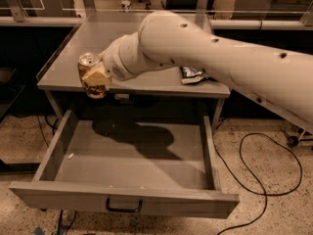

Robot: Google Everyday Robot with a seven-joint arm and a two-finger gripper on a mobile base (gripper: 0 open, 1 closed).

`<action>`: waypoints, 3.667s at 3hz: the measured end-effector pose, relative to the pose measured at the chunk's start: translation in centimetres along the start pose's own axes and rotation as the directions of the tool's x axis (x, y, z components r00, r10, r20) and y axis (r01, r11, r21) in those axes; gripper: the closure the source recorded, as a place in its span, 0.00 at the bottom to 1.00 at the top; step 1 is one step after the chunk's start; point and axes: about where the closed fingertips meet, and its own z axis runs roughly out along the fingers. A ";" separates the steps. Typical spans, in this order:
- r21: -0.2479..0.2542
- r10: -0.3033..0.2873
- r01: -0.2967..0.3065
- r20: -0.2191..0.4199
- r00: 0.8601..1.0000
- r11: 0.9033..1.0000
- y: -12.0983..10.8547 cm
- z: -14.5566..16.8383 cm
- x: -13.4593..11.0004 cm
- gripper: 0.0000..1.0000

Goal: Pick orange can from top drawer and place on counter

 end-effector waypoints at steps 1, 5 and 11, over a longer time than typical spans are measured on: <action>-0.013 -0.005 0.005 0.036 0.999 1.000 -1.9 0.7 -2.3 1.00; -0.076 -0.027 0.032 0.060 0.998 0.997 -6.4 5.6 -7.1 1.00; -0.173 0.055 -0.054 0.003 0.998 0.983 -8.6 11.6 -2.5 1.00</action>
Offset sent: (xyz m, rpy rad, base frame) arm 0.0905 0.0663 0.0618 0.0713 -0.0198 0.1373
